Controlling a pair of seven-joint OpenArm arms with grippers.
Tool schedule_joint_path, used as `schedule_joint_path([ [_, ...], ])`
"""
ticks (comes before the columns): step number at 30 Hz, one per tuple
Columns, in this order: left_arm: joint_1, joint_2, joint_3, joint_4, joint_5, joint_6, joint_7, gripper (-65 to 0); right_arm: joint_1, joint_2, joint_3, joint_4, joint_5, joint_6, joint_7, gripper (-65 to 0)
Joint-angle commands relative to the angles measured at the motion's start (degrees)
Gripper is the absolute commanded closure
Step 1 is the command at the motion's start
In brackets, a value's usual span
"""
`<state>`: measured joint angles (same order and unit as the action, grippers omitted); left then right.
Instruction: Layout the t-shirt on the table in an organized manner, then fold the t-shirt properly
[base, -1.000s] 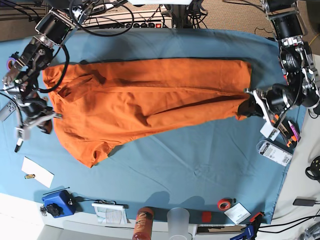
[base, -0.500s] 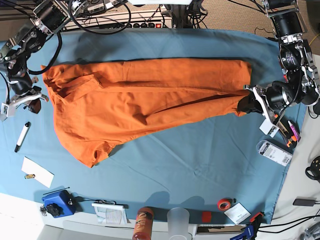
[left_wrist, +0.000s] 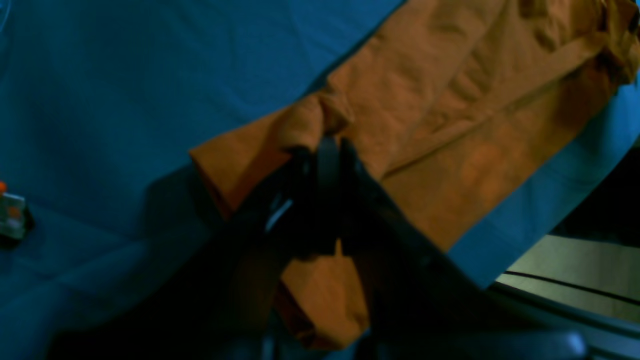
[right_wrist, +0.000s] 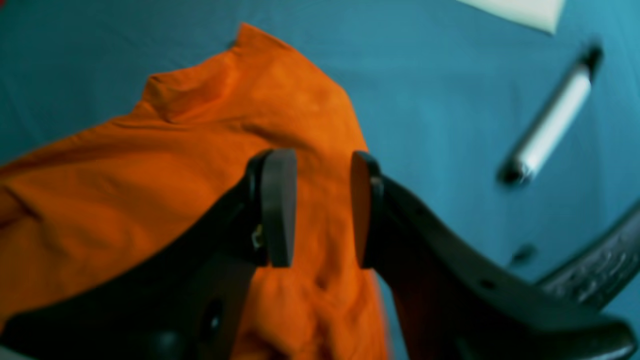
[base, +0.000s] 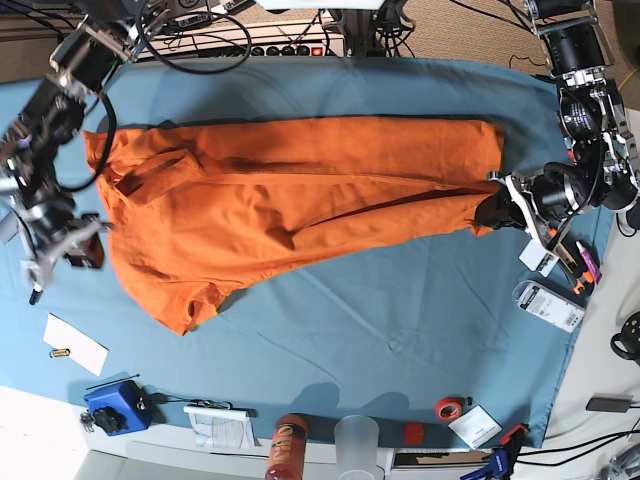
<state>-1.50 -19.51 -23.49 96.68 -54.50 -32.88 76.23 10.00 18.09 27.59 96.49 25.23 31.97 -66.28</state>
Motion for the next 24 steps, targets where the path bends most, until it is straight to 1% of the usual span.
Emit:
schedule_joint_path([
  [1,-0.9,-0.6,-0.3,1.0,-1.2,-0.2,-1.6,0.0,2.8,0.9,-2.8,0.9,-2.9,-2.4,3.4,-19.1],
  [3,-1.1,-0.6,-0.3,1.0,-0.9,-0.2,-1.9,0.0,5.5,1.0,-9.7,0.6,-10.5,-6.8,5.4,-19.1],
  [5,-1.2,-0.7,-0.3,1.0,-0.1,-0.2,-2.4,0.0,8.1,1.0,-16.2,-0.9,-15.4,-11.6,6.0,-19.1],
  [6,-1.2,-0.7,-0.3,1.0,0.5,-0.2,-2.8,0.0,9.3,1.0,-18.9,-2.2,-16.8,-13.9,6.2,-19.1],
  [8,-1.2,-0.7,-0.3,0.9,1.0,-0.2,-2.8,0.0,11.7,0.9,-23.7,-6.4,-17.6,-17.2,6.5,-19.1],
  [9,-1.2,-0.7,-0.3,0.9,1.0,-0.2,-2.8,0.0,12.9,0.7,-25.6,-9.1,-18.2,-18.3,6.6,-19.1],
  [11,-1.2,-0.7,-0.3,0.9,1.0,-0.4,-2.8,0.0,14.8,-0.5,-28.1,-14.7,-21.4,-19.9,6.5,-19.1],
  [13,-1.2,-0.7,-0.3,0.9,1.0,-1.2,-2.8,0.0,16.2,-2.1,-28.7,-19.6,-23.5,-20.7,7.1,-19.1],
  [16,-1.2,-0.7,-0.3,0.9,0.9,-1.3,-2.9,0.0,16.8,-4.7,-28.7,-25.0,-23.3,-20.6,10.0,-19.1],
  [19,-1.2,-0.6,-0.3,0.9,0.9,-1.3,-2.9,0.0,16.7,-7.1,-28.7,-27.8,-23.4,-19.2,13.5,-19.1],
  [22,-1.2,-0.6,-0.3,0.9,0.9,-1.3,-3.1,0.0,16.7,-8.2,-28.7,-28.8,-23.6,-18.9,16.3,-19.1],
  [24,-1.2,-0.6,-0.3,0.9,0.9,-1.3,-3.0,0.0,16.7,-8.3,-28.7,-28.9,-23.8,-18.9,17.3,-19.1],
])
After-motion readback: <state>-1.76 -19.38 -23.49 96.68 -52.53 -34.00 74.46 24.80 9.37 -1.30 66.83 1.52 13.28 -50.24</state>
